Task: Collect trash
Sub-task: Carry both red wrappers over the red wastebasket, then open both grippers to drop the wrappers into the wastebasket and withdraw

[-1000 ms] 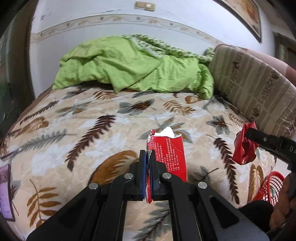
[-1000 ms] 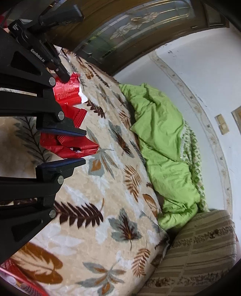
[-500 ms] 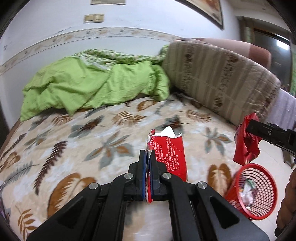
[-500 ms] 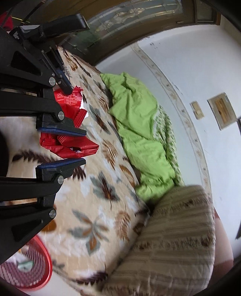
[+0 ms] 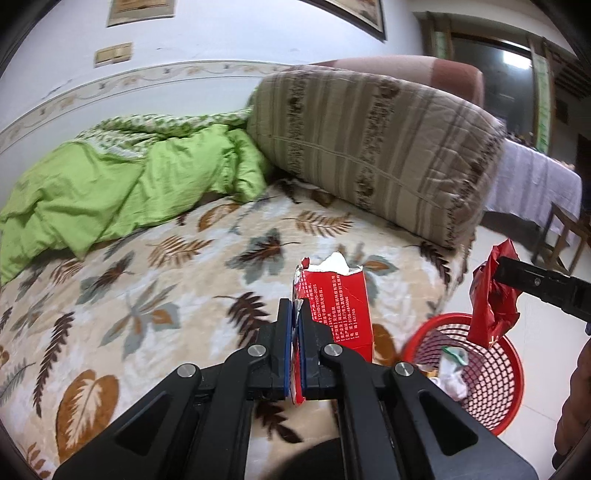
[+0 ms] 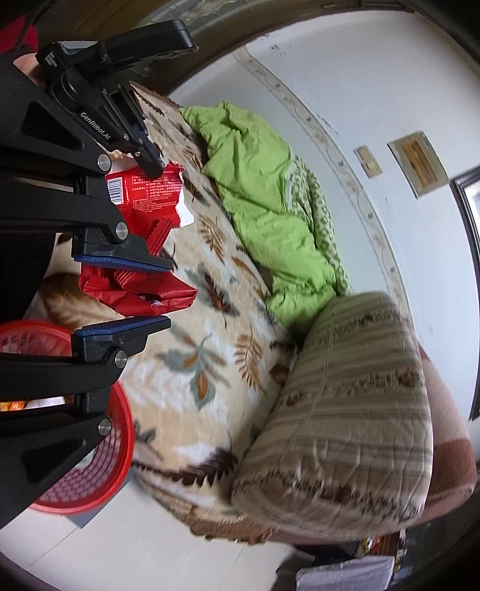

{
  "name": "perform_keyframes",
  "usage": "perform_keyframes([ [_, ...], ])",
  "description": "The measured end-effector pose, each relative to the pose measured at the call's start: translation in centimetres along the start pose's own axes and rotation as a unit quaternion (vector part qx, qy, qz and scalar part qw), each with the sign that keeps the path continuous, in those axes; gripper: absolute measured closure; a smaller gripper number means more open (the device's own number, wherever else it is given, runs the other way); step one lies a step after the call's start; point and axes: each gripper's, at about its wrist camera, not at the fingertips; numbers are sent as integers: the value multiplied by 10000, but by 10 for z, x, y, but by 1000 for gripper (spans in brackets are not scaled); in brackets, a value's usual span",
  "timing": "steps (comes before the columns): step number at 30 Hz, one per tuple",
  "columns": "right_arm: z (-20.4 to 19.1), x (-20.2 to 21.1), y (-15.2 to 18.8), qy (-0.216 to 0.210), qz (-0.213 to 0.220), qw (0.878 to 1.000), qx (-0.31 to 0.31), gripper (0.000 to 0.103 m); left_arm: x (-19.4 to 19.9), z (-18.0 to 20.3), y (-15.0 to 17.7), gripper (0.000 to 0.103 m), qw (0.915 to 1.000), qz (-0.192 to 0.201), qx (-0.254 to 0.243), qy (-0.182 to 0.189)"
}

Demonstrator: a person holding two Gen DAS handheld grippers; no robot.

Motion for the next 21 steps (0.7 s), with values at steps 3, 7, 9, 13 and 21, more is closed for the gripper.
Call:
perform_keyframes([
  [3,18,11,5,128,45,9997,-202,78,-3,20,-4,100,9996,-26,-223,172],
  [7,41,23,12,328,74,9984,-462,78,-9,52,-10,100,9961,-197,-567,641],
  [9,54,28,18,447,61,9971,-619,78,-15,67,-11,100,9928,-362,-712,896],
  [13,73,29,26,642,-43,9944,-839,77,-39,99,-11,100,9815,-888,-970,1395],
  [21,91,31,30,1091,-175,9885,-1030,48,-43,95,-5,51,9832,-1058,-717,1306],
])
Point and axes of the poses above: each gripper's, at about its wrist camera, not at the fingertips, and x roughly against the way its jaws point, z to its right, y to its underside, and after that the axes turned 15 degrees about -z, right-handed
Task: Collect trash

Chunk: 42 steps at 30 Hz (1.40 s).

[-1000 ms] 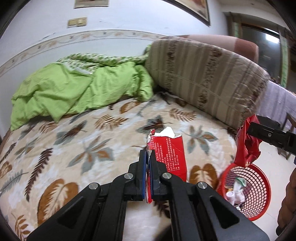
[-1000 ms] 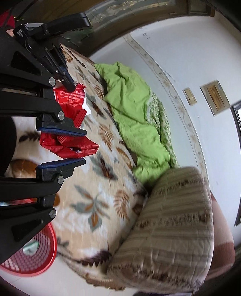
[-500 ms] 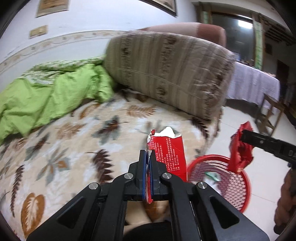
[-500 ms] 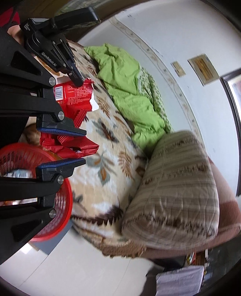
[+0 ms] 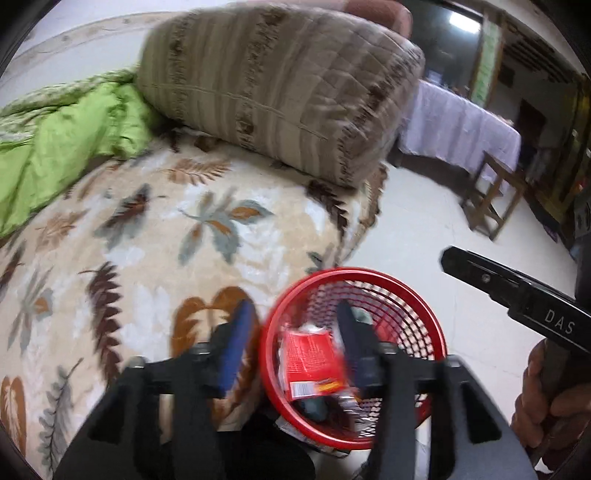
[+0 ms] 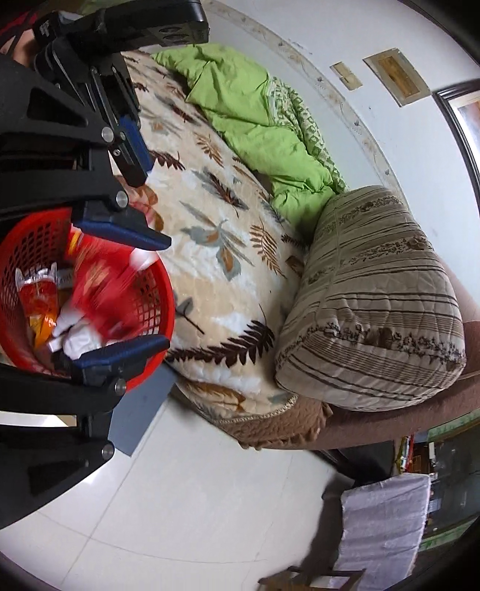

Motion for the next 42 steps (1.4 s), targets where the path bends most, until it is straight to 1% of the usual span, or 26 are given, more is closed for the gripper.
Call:
perform_keyframes([
  [1,-2,3,0,114,58,9999,14,47,6,-4,3,50,9999,81,55,-66],
  [2,-6,4,1,258,103,9996,48,44,13,-10,6,46,9997,158,116,-150],
  [3,-13,5,2,429,138,9989,130,39,20,-14,9,38,9993,232,170,-233],
  [4,-22,5,4,621,160,9976,253,36,31,-22,15,34,9983,358,256,-369],
  [6,-42,7,9,889,238,9947,460,27,49,-33,25,24,9956,589,411,-604],
  [7,-52,8,12,971,261,9934,553,24,55,-37,28,21,9944,668,450,-679],
  [8,-63,7,17,1029,257,9921,676,19,65,-44,34,17,9924,766,515,-814],
  [12,-94,0,31,1170,141,9889,908,11,94,-68,59,4,9843,1011,779,-1221],
  [14,-104,-3,39,1351,71,9873,838,9,101,-74,72,2,9807,1012,853,-1438],
  [17,-111,-4,48,1585,53,9849,696,8,104,-81,93,0,9728,931,963,-1889],
  [18,-114,-4,51,1721,71,9829,651,8,103,-82,99,0,9705,882,1007,-2004],
  [19,-116,-4,54,1784,118,9818,641,8,102,-83,103,0,9681,794,1038,-2139],
  [20,-119,-3,56,1791,156,9816,649,8,101,-83,106,0,9670,761,1042,-2199],
  [22,-122,-2,59,1748,148,9821,686,8,100,-84,112,0,9658,775,1019,-2254],
  [26,-126,-3,61,1821,131,9805,728,8,101,-86,115,0,9624,805,1047,-2375],
  [29,-127,-5,62,1830,67,9804,724,8,103,-89,115,0,9636,826,1127,-2278],
  [31,-127,-6,62,1844,50,9801,736,8,102,-91,115,0,9642,758,1208,-2234],
  [33,-128,-7,62,1848,34,9798,764,8,99,-92,114,0,9631,673,1224,-2301],
  [36,-130,-7,62,1852,31,9795,796,8,98,-92,115,0,9588,674,1238,-2466],
  [42,-131,-8,62,1839,3,9794,832,8,99,-91,116,0,9584,712,1214,-2483],
])
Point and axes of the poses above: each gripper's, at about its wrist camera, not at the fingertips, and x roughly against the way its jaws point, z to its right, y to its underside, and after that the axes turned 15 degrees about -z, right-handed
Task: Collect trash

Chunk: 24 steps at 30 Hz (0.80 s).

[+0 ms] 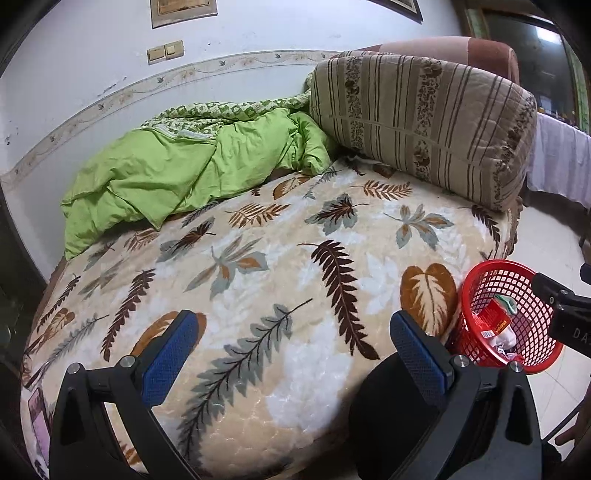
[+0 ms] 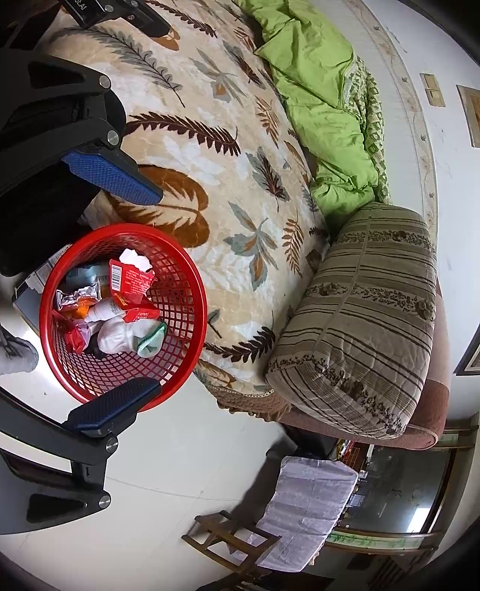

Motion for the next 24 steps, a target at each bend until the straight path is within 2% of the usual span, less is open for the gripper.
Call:
perform_keyframes([
  [24,-7,-1,0,-39,0,9999,127,8,1,-5,3,0,9999,4,99,90],
])
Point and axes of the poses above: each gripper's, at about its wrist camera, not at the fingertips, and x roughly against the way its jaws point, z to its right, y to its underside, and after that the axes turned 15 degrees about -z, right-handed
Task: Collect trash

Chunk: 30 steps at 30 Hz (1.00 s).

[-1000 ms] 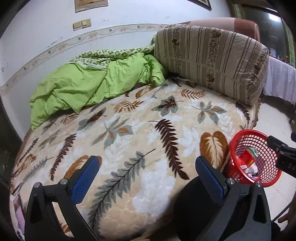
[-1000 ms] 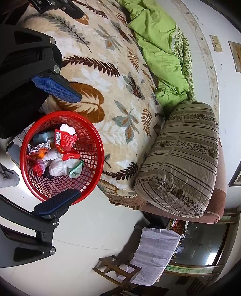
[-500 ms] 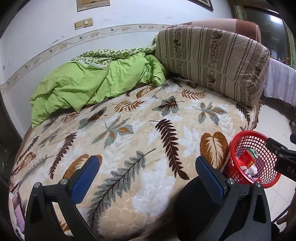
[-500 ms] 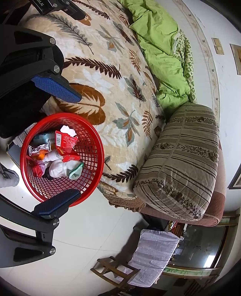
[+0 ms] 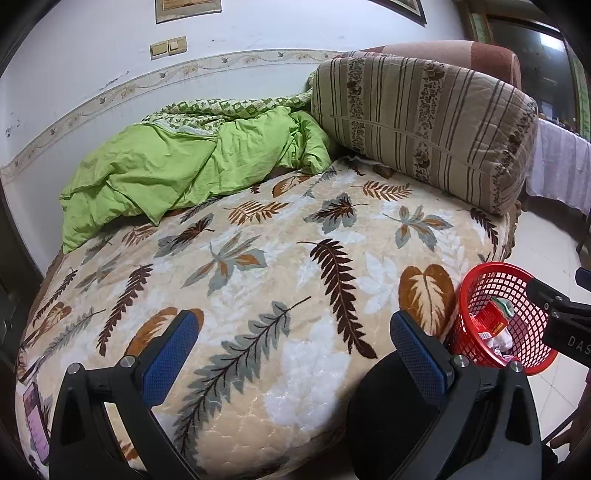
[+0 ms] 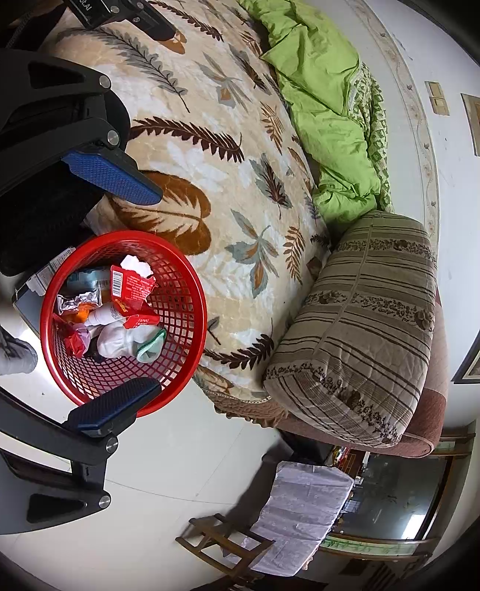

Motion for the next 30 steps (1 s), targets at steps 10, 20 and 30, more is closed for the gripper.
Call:
perform_keyframes([
  [10,-1,-1,0,-26,-13,10000,29,8,3,2,0,0,10000,22,-2,29],
  [20,0,-2,-1,-41,-45,10000,18,8,3,5,-1,0,10000,15,-24,89],
  [30,2,-4,0,-56,-66,10000,14,8,2,6,-2,0,9999,-10,2,139],
])
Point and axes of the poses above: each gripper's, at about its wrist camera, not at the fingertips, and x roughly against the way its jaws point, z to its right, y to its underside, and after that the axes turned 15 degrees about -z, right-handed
